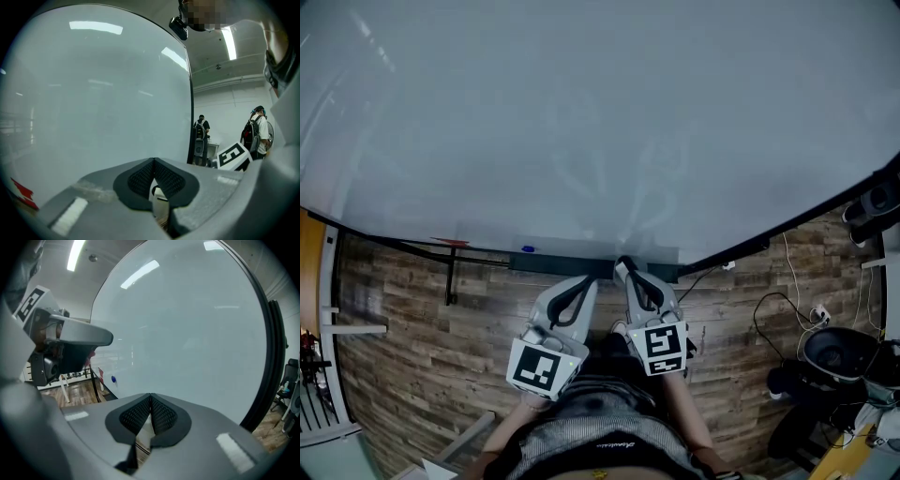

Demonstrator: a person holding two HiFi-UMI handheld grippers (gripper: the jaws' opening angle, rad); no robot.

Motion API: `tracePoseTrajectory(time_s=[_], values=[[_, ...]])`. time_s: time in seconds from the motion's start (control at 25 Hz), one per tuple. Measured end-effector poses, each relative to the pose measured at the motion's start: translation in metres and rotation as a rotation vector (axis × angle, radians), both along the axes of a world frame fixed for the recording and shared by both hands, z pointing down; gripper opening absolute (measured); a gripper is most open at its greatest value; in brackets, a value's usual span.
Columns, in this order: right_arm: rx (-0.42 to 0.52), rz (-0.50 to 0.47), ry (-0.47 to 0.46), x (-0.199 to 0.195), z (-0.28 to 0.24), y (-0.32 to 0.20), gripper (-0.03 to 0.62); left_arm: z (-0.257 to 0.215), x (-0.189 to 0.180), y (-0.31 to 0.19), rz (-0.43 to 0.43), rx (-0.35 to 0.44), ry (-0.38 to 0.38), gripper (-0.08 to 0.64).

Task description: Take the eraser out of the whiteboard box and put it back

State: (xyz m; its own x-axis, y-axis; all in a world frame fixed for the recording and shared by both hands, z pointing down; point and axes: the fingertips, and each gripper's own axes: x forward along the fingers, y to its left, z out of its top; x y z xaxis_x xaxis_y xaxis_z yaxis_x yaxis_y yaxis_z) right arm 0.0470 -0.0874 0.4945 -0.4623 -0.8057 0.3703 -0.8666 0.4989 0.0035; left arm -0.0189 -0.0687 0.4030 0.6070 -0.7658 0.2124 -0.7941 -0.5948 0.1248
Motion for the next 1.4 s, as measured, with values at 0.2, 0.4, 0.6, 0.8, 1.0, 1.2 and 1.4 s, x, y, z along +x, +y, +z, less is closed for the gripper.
tracePoseTrajectory(time_s=[0.2,0.4,0.6,0.8,1.0,1.2,1.4], values=[[0.012,-0.013,0.002,-0.001,0.001,0.000,0.055,0.001,-0.002,0.000,0.003,-0.002,0.002,0.002],[0.011,-0.033,-0.002,-0.003,0.003,0.000,0.112,0.001,-0.003,0.002,0.005,-0.003,0.004,0.002],[-0.024,-0.064,0.017,-0.008,0.013,-0.002,0.158,0.000,-0.008,-0.001,-0.008,-0.001,0.004,0.002],[-0.049,-0.066,0.038,-0.009,0.022,-0.004,0.161,0.000,-0.011,-0.002,-0.020,-0.003,0.007,0.002],[-0.069,-0.064,0.067,-0.009,0.030,-0.006,0.179,-0.001,-0.015,-0.003,-0.028,-0.002,0.014,0.002],[-0.079,-0.050,0.048,-0.006,0.035,-0.008,0.181,-0.001,-0.017,-0.004,-0.033,0.000,0.017,0.002],[-0.103,-0.050,0.022,-0.004,0.037,-0.010,0.175,-0.003,-0.014,-0.005,-0.029,0.005,0.021,0.002]])
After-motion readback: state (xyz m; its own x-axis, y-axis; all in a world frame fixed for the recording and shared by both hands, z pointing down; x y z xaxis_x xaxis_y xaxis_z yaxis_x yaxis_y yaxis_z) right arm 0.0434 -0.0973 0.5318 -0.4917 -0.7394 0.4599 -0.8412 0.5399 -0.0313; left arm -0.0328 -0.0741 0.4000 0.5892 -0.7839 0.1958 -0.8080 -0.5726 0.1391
